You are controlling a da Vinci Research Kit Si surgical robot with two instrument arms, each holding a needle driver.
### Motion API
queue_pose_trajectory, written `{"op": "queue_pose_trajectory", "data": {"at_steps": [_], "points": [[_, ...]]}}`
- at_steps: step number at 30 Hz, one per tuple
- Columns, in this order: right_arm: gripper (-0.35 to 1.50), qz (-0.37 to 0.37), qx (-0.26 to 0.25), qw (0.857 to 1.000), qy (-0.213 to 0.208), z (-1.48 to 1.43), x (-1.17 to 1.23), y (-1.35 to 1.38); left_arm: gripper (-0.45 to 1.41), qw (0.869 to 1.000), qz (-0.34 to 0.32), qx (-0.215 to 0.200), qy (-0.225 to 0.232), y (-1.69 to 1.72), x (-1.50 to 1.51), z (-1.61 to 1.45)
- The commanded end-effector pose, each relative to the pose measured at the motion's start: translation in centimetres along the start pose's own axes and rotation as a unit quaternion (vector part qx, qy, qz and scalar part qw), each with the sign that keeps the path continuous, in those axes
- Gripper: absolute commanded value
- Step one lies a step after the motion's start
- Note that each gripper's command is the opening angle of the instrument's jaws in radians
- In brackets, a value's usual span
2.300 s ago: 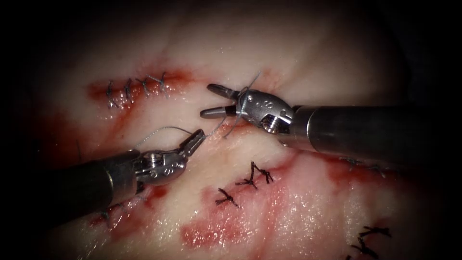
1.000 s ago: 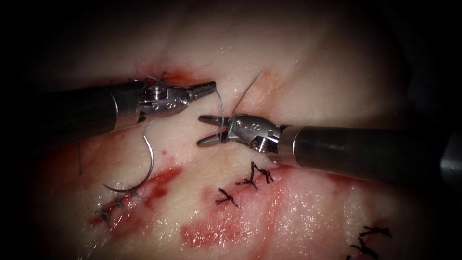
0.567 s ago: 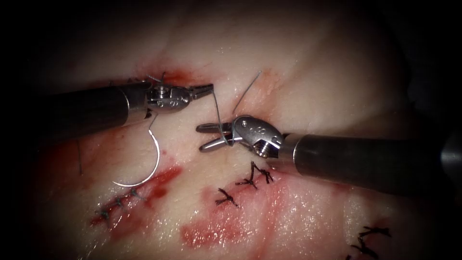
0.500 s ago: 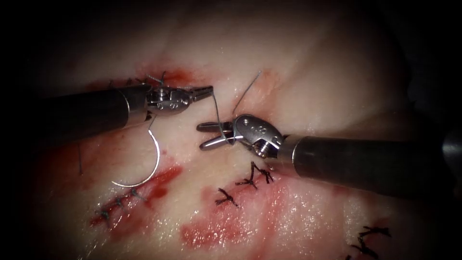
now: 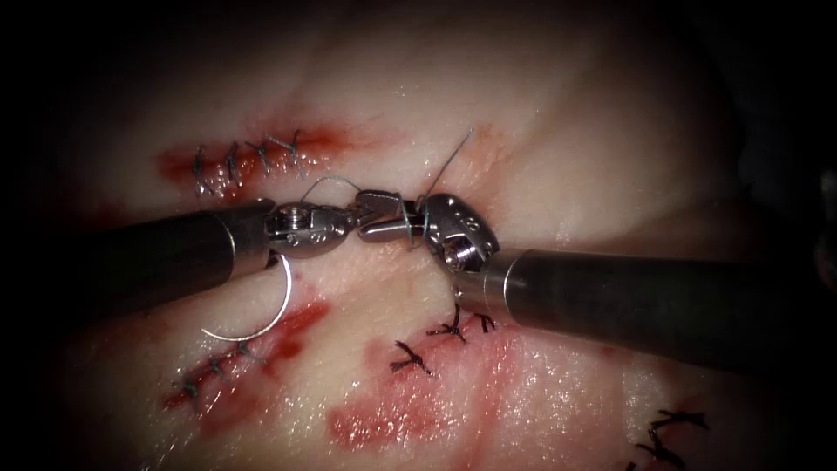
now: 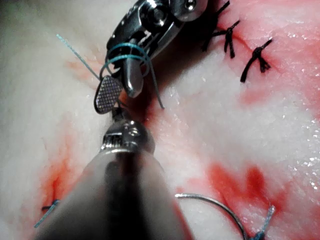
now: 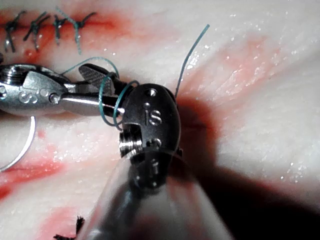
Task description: Wound Closure
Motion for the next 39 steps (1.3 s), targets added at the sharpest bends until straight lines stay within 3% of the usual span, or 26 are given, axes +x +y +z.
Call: {"op": "queue_pose_trajectory", "data": {"at_steps": [1, 7, 10, 15, 19, 27, 39], "points": [[0.63, -0.001, -0.006, 1.000, 0.004, 0.06, 0.03, 0.04, -0.45, 1.000, -0.006, 0.006, -0.001, -0.02, 0.01, 0.06], [0.71, -0.066, -0.065, 0.996, -0.008, -0.05, 0.22, 0.04, -0.45, 0.999, -0.029, 0.039, -0.013, -0.03, 0.04, -0.01], [0.76, -0.099, -0.108, 0.988, -0.041, -0.06, 0.25, 0.02, -0.45, 0.998, -0.032, 0.049, -0.017, 0.01, 0.07, 0.01], [0.74, -0.128, -0.193, 0.967, -0.111, -0.04, 0.21, -0.05, -0.45, 0.998, -0.034, 0.057, -0.024, 0.15, 0.17, 0.07], [0.69, -0.121, -0.247, 0.951, -0.140, -0.06, 0.20, -0.11, -0.45, 0.998, -0.037, 0.055, -0.021, 0.18, 0.27, 0.09], [0.69, -0.056, -0.323, 0.939, -0.100, -0.12, 0.25, -0.15, -0.45, 0.998, -0.043, 0.051, -0.014, 0.17, 0.36, 0.19], [0.63, -0.008, -0.397, 0.917, -0.043, -0.41, 0.39, -0.06, -0.45, 0.998, -0.038, 0.057, -0.010, -0.08, 0.49, 0.31]]}}
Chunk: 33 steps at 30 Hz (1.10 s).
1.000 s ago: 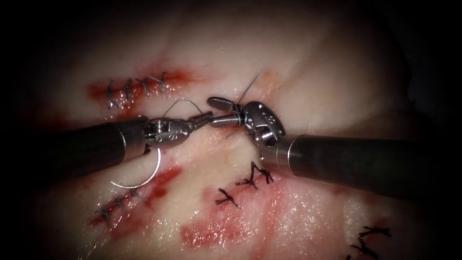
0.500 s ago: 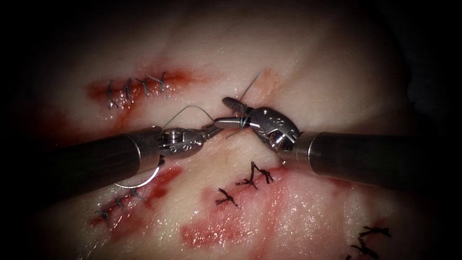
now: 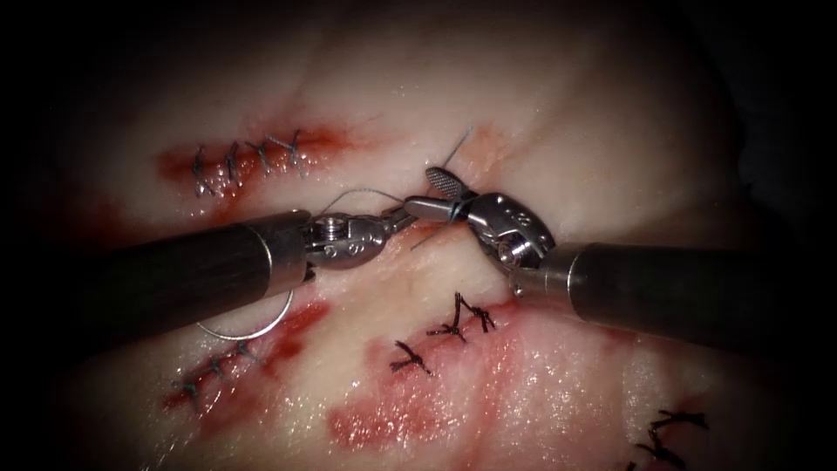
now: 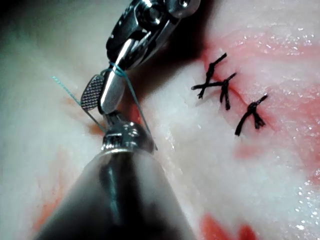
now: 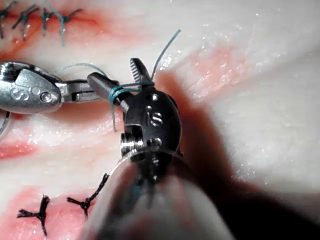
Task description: Wound Closure
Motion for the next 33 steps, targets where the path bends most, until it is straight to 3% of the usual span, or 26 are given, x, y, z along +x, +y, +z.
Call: {"op": "queue_pose_trajectory", "data": {"at_steps": [1, 11, 33], "points": [[0.63, 0.011, -0.008, 1.000, 0.006, 0.08, -0.01, 0.03, -0.45, 1.000, 0.002, 0.000, 0.001, -0.03, 0.02, 0.10], [0.61, 0.057, -0.044, 0.997, 0.002, 0.10, 0.00, 0.19, -0.45, 1.000, 0.008, 0.002, -0.001, -0.08, 0.07, 0.23], [0.66, 0.114, -0.051, 0.992, -0.008, 0.19, -0.01, 0.51, -0.45, 1.000, 0.015, -0.001, 0.000, -0.22, 0.17, 0.38]]}}
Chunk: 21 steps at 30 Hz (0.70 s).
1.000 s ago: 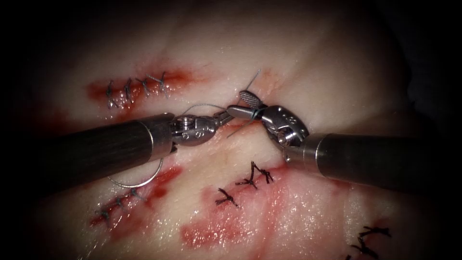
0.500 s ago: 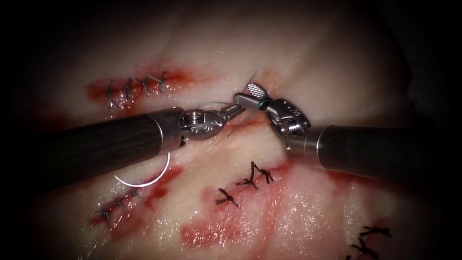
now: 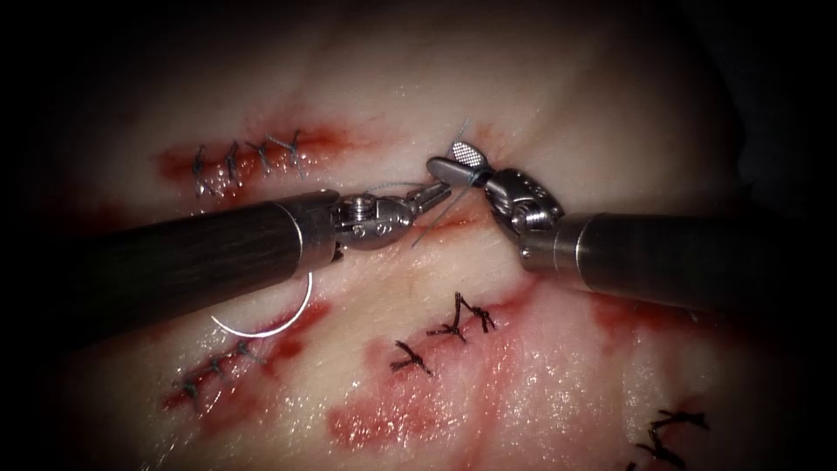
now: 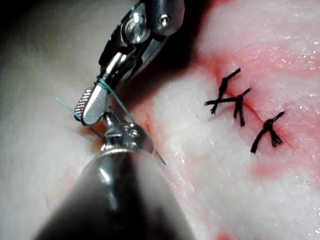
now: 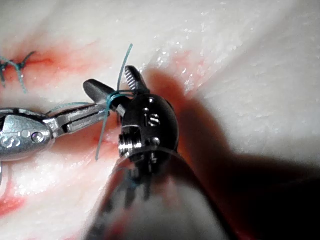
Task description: Wound Closure
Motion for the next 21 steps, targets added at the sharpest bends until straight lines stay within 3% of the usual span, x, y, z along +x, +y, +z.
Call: {"op": "queue_pose_trajectory", "data": {"at_steps": [1, 12, 13, 14, 15, 16, 21], "points": [[0.66, 0.005, -0.002, 1.000, -0.003, 0.11, -0.02, -0.02, -0.45, 1.000, 0.000, 0.000, 0.002, -0.04, 0.01, 0.09], [0.63, 0.009, -0.001, 1.000, 0.011, 0.23, 0.02, -0.05, -0.45, 1.000, 0.001, 0.000, 0.003, -0.06, -0.01, 0.10], [0.53, 0.013, 0.000, 1.000, 0.015, 0.24, 0.03, -0.06, -0.45, 1.000, 0.001, 0.000, 0.003, -0.06, -0.01, 0.10], [0.26, 0.004, -0.002, 1.000, 0.015, 0.25, 0.03, -0.08, -0.45, 1.000, 0.001, 0.000, 0.003, -0.06, -0.02, 0.10], [-0.16, -0.004, -0.003, 1.000, 0.016, 0.26, 0.03, -0.09, -0.45, 1.000, 0.001, -0.001, 0.003, -0.06, -0.02, 0.10], [-0.35, -0.009, -0.004, 1.000, 0.016, 0.26, 0.02, -0.12, -0.45, 1.000, 0.001, -0.001, 0.004, -0.06, -0.02, 0.09], [-0.35, -0.023, -0.010, 1.000, 0.016, 0.25, 0.04, -0.24, -0.45, 1.000, 0.002, -0.003, 0.006, -0.06, -0.05, 0.04]]}}
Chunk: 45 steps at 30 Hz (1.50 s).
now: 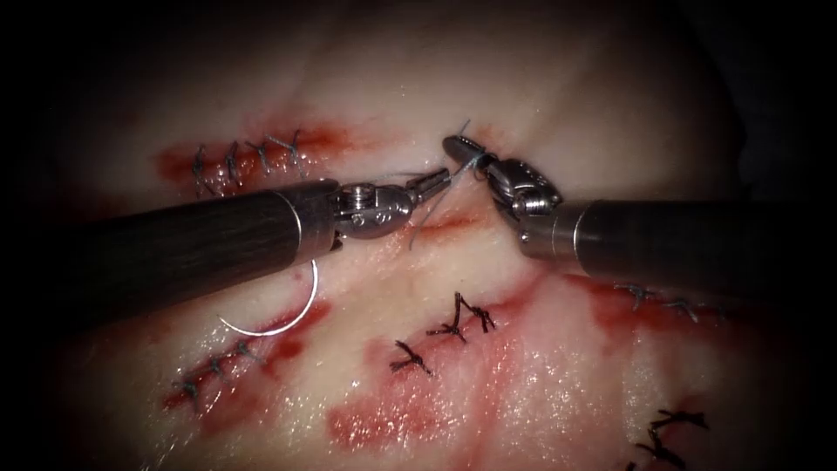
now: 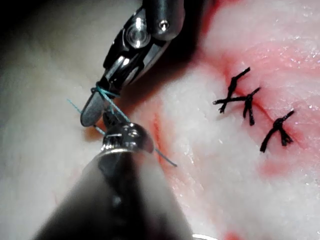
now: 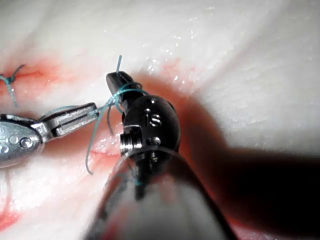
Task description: Wound Closure
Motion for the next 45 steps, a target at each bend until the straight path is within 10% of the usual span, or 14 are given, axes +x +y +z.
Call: {"op": "queue_pose_trajectory", "data": {"at_steps": [1, 17, 31, 45], "points": [[-0.35, -0.006, 0.003, 1.000, 0.002, 0.07, -0.01, -0.10, -0.45, 1.000, 0.001, 0.000, 0.002, -0.04, 0.00, 0.06], [-0.35, -0.131, 0.037, 0.991, -0.012, -0.14, -0.37, -0.45, -0.45, 0.999, -0.011, 0.011, -0.033, -0.59, -0.35, -0.41], [-0.35, -0.268, 0.036, 0.960, -0.077, -0.14, -0.91, -0.62, -0.45, 0.998, -0.023, 0.017, -0.057, -1.24, -0.47, -0.12], [-0.35, -0.282, 0.049, 0.955, -0.083, -0.30, -0.96, -0.68, -0.45, 0.996, -0.020, 0.051, -0.064, -2.07, -0.40, -0.08]]}}
